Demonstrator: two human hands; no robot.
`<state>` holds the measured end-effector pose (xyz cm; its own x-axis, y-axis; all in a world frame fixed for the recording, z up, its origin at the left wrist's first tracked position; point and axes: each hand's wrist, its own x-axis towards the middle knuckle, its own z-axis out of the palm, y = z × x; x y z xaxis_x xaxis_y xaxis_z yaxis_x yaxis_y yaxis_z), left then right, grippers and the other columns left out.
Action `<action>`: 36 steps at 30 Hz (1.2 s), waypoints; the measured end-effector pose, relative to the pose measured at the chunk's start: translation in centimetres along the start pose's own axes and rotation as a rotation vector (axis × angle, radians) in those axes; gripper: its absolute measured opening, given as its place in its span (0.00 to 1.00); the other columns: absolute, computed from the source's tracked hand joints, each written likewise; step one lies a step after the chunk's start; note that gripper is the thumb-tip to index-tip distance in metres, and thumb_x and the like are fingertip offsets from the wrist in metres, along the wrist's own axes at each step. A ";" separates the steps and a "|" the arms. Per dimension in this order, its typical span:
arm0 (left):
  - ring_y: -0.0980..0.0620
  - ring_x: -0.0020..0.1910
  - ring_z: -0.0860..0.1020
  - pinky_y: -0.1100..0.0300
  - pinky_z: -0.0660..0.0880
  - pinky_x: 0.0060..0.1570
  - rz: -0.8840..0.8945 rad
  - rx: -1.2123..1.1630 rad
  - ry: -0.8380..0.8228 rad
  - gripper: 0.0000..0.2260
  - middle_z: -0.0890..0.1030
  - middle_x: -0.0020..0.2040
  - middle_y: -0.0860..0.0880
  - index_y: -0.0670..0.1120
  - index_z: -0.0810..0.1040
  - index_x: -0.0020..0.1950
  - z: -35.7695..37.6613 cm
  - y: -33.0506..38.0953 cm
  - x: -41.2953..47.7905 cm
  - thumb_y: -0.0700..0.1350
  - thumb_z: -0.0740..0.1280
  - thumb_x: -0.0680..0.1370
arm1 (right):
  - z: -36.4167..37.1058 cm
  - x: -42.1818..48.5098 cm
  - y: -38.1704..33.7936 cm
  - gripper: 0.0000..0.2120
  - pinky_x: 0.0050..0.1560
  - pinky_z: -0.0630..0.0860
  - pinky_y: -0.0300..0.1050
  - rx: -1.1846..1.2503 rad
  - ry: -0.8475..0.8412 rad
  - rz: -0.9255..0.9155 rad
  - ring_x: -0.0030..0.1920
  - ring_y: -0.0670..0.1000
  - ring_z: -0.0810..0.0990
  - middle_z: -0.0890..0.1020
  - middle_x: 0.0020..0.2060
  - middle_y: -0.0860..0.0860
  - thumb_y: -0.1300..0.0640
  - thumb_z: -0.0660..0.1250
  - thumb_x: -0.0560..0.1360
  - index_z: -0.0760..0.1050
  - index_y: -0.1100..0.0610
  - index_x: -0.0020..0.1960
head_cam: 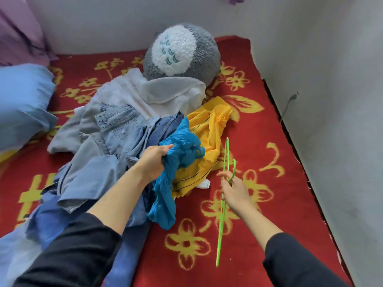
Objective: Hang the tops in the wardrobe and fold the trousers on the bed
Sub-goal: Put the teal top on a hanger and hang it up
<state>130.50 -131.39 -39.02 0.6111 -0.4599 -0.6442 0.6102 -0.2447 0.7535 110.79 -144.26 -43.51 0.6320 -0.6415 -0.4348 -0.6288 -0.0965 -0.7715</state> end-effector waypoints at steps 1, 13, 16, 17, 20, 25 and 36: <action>0.46 0.57 0.79 0.55 0.77 0.55 0.027 -0.070 -0.086 0.14 0.78 0.62 0.39 0.35 0.73 0.64 0.3 1.4 -1.5 0.32 0.54 0.81 | 0.0 -0.6 -1.3 0.13 0.32 0.74 0.37 0.058 -0.030 0.006 0.30 0.47 0.74 0.74 0.30 0.47 0.63 0.56 0.79 0.78 0.53 0.55; 0.54 0.44 0.80 0.61 0.79 0.47 0.321 -0.379 -0.343 0.11 0.82 0.45 0.47 0.41 0.76 0.55 3.0 10.6 -15.1 0.37 0.53 0.83 | -1.3 -7.9 -12.4 0.11 0.28 0.69 0.43 0.278 -0.028 -0.083 0.31 0.48 0.70 0.74 0.31 0.52 0.55 0.71 0.74 0.75 0.60 0.36; 0.53 0.47 0.78 0.60 0.76 0.53 0.405 -0.184 -0.170 0.10 0.81 0.48 0.48 0.45 0.77 0.56 0.7 11.8 -15.8 0.37 0.57 0.82 | -5.0 -8.8 -16.0 0.05 0.26 0.71 0.39 0.476 -0.009 -0.086 0.27 0.48 0.76 0.78 0.32 0.54 0.60 0.67 0.75 0.78 0.60 0.42; 0.54 0.46 0.78 0.61 0.76 0.51 0.400 -0.040 -0.121 0.11 0.80 0.48 0.48 0.46 0.77 0.58 0.0 11.3 -16.1 0.37 0.59 0.81 | -6.0 -9.2 -17.2 0.05 0.24 0.69 0.37 0.500 -0.006 -0.088 0.24 0.47 0.75 0.78 0.30 0.53 0.62 0.66 0.76 0.77 0.59 0.42; 0.51 0.40 0.75 0.60 0.76 0.41 0.360 0.280 -0.001 0.11 0.77 0.42 0.44 0.41 0.76 0.58 -1.4 7.2 -16.6 0.36 0.64 0.77 | -7.9 -10.0 -19.3 0.07 0.22 0.66 0.36 0.503 0.066 -0.085 0.20 0.46 0.73 0.76 0.27 0.52 0.61 0.63 0.77 0.74 0.58 0.39; 0.54 0.59 0.71 0.58 0.71 0.56 0.221 0.570 -0.301 0.32 0.71 0.62 0.48 0.53 0.68 0.64 -1.8 -0.4 -17.2 0.45 0.71 0.60 | -9.2 -11.4 -21.8 0.07 0.29 0.74 0.41 0.597 0.143 -0.082 0.27 0.49 0.78 0.80 0.35 0.55 0.61 0.61 0.78 0.76 0.61 0.44; 0.54 0.37 0.77 0.62 0.74 0.39 0.689 0.218 -0.222 0.08 0.81 0.38 0.50 0.43 0.78 0.47 1.7 12.5 -21.2 0.41 0.60 0.81 | -16.5 -16.3 -30.6 0.09 0.30 0.74 0.43 0.924 0.357 -0.407 0.29 0.50 0.78 0.78 0.30 0.53 0.63 0.61 0.77 0.76 0.60 0.39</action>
<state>124.35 -126.15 -15.70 0.6886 -0.7252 0.0059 -0.0005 0.0077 1.0000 112.26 -143.40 -5.17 0.4536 -0.8910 -0.0201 0.2804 0.1640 -0.9458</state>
